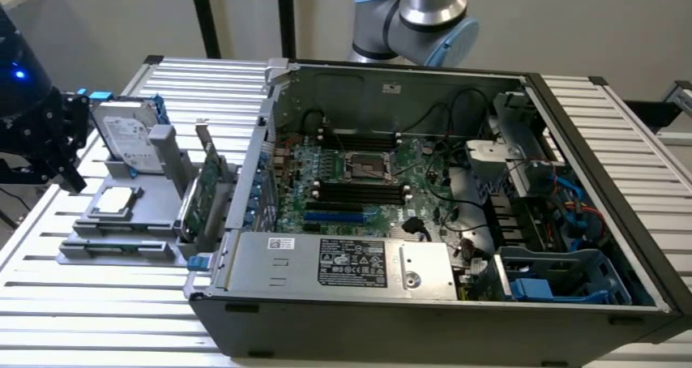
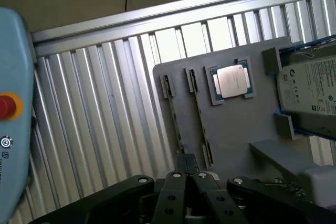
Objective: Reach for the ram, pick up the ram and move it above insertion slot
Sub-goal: 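Pick up the ram and move it above insertion slot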
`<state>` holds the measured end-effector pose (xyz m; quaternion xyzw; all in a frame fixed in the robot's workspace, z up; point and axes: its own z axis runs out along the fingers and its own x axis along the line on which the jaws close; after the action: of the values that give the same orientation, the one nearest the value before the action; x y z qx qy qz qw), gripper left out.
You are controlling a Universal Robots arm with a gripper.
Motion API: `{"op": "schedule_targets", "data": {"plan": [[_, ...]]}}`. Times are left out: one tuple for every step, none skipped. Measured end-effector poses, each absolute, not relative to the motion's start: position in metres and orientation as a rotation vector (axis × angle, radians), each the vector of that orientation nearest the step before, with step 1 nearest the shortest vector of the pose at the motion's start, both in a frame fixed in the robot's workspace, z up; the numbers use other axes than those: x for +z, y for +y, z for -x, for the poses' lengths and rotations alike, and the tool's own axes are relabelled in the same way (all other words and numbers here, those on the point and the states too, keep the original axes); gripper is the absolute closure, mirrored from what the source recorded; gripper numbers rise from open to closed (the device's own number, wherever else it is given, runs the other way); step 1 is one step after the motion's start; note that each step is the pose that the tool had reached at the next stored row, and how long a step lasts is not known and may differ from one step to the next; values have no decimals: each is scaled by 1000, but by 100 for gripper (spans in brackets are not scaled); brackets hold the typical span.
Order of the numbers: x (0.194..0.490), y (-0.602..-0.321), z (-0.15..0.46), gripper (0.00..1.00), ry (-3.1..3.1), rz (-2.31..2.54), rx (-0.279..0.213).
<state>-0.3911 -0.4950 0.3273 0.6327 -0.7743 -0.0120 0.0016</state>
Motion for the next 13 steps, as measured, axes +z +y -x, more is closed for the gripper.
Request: {"op": "schedule_targets", "data": {"plan": [[327,-495,391,89,-2412,-2007,-37],[327,-495,391,89,-2392,-2031,-37],[327,-495,391,89,-2374,-2052,-36],[327,-495,391,89,-2356,-2074,-36],[327,-495,391,89,-2336,-2096,-36],[327,-495,391,89,-2318,-2116,-35],[327,-495,391,89,-2299,-2137,-35],[327,-495,391,89,-2280,-2157,-34],[327,-495,391,89,-2260,-2179,-34],[327,-495,391,89,-2240,-2199,-33],[327,-495,391,89,-2221,-2219,-32],[327,-495,391,89,-2204,-2236,-31],[327,-495,391,89,-2193,-2248,-31]]}}
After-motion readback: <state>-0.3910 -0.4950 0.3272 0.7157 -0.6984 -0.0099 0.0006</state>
